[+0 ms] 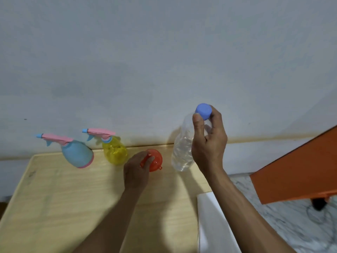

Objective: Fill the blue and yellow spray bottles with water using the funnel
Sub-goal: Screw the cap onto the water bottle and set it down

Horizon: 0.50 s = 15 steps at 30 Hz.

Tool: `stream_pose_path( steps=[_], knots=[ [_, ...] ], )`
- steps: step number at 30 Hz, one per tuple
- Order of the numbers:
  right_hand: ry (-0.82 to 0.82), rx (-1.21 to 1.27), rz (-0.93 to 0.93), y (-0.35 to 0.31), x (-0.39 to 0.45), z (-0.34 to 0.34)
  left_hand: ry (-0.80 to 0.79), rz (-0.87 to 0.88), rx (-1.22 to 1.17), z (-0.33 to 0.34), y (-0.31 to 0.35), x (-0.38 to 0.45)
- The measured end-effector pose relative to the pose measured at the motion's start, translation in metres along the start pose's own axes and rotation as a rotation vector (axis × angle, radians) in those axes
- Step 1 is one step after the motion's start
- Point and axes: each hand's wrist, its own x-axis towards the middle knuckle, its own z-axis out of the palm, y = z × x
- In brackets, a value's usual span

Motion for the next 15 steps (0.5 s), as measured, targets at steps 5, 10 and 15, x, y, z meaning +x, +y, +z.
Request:
stream_pose_path(
  steps=[5,10,15],
  knots=[
    [-0.020,-0.049,-0.053,0.032,0.036,0.011,-0.015,-0.082,0.005,0.034,-0.003,0.028],
    [-0.019,-0.036,-0.057,0.060,0.054,0.014,-0.030,-0.128,0.036,0.061,-0.011,0.040],
    [-0.020,-0.021,-0.044,0.071,0.062,0.014,-0.068,-0.201,0.025,0.078,-0.011,0.045]
  ],
)
